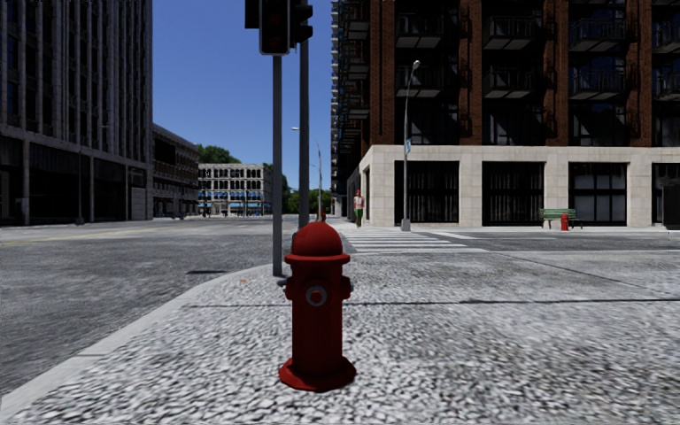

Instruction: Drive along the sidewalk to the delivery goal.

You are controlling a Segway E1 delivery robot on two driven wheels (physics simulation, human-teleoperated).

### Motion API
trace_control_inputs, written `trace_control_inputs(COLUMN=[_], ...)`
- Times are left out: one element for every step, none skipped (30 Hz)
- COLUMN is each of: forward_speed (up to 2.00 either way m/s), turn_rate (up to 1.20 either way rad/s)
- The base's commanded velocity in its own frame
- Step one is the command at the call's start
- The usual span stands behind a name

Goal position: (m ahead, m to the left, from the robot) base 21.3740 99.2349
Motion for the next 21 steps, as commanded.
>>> trace_control_inputs(forward_speed=[0.5, 0.47, 0.47, 0.47, 0.47, 0.47, 0.47, 0.47, 0.47, 0.47, 0.47, 0.47, 0.47, 0.47, 0.47, 0.47, 0.47, 0.47, 0.47, 0.47, 0.47], turn_rate=[-0.82, -0.83, -0.83, -0.83, -0.83, -0.83, -0.83, -0.83, -0.83, -0.83, -0.83, -0.83, -0.83, -0.83, -0.83, -0.83, -0.83, -0.83, -0.83, -0.83, -0.83])
